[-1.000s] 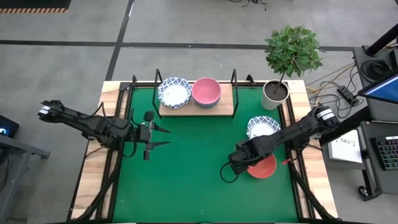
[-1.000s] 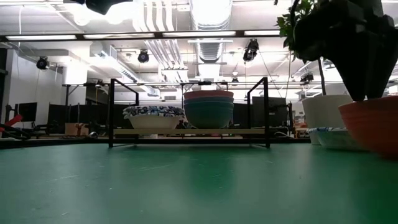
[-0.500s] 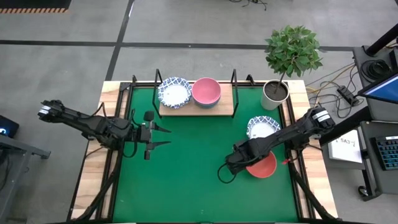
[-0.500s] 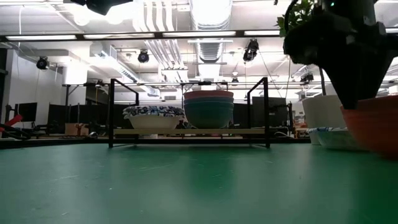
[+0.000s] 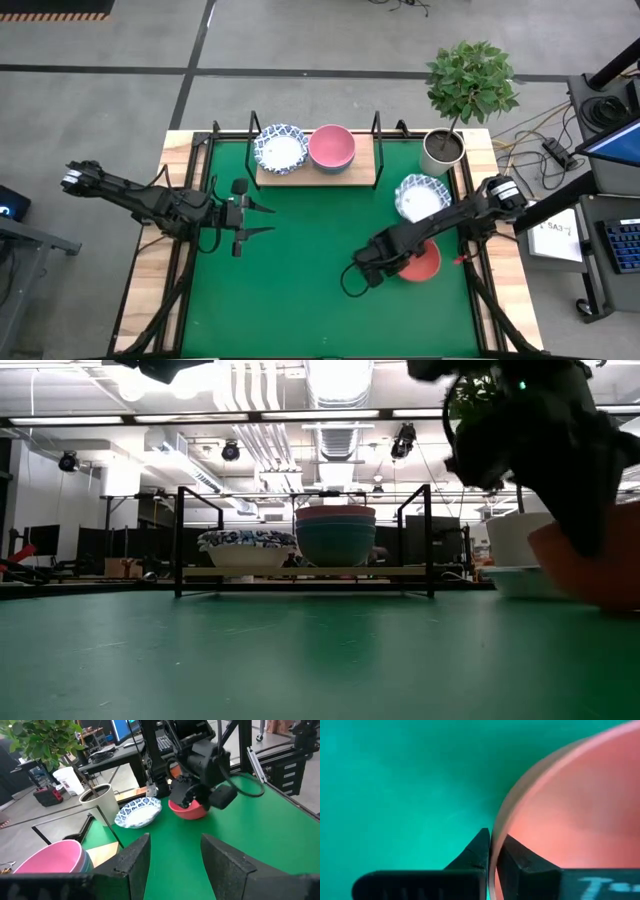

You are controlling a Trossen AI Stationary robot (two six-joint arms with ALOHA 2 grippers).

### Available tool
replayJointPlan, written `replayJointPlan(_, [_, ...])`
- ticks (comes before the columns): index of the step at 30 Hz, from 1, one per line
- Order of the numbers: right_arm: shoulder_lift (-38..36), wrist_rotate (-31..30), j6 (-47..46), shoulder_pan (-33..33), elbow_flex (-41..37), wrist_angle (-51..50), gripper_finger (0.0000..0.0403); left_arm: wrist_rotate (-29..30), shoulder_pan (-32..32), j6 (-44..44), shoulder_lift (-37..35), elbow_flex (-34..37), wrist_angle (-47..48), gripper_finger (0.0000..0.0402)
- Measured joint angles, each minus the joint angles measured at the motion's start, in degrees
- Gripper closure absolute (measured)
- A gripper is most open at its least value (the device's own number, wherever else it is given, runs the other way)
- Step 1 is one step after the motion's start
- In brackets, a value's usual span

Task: Place and stack bowls onto a shelf
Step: Stack the orange bowl on top of the the pink bowl on the shelf

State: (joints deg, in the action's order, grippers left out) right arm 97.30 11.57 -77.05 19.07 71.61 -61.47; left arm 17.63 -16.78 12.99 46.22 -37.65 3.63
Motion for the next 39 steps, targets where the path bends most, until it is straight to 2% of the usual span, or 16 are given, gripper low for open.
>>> replayJointPlan(5, [-1.29,0.52,5.46,0.06,6.24,0.82,0.0391,0.00,0.00,0.02,0.00,-0.02,-0.30,0.0245])
replayJointPlan(9, [-1.20,-3.94,13.12,0.00,13.98,1.40,0.0391,0.00,0.00,0.02,-0.01,-0.02,-0.52,0.0245])
replayJointPlan(13, [-1.19,-11.88,26.46,-0.63,20.69,5.74,0.0391,0.00,0.00,0.02,-0.02,-0.02,-0.69,0.0245])
replayJointPlan(18, [-1.18,-25.14,42.81,-3.18,27.56,8.14,0.0391,0.02,0.00,0.02,-0.02,-0.02,-0.69,0.0245])
replayJointPlan(22, [-1.18,-35.61,56.58,-6.70,30.84,8.79,0.0391,0.00,0.00,0.02,-0.02,-0.02,-0.69,0.0245])
replayJointPlan(25, [-1.17,-39.90,63.51,-10.32,31.94,11.04,0.0391,0.01,0.00,0.02,-0.02,-0.02,-0.69,0.0245])
replayJointPlan(29, [-1.06,-40.19,69.32,-16.16,32.00,13.11,0.0391,0.01,0.00,0.02,-0.02,-0.02,-0.69,0.0245])
replayJointPlan(34, [-0.64,-39.83,72.05,-22.27,31.71,12.15,0.0390,0.00,0.00,0.02,-0.02,-0.02,-0.65,0.0245])
replayJointPlan(39, [-0.64,-33.88,73.21,-26.12,31.22,14.33,0.0390,0.01,0.00,1.01,-0.02,-0.02,-0.62,0.0245])
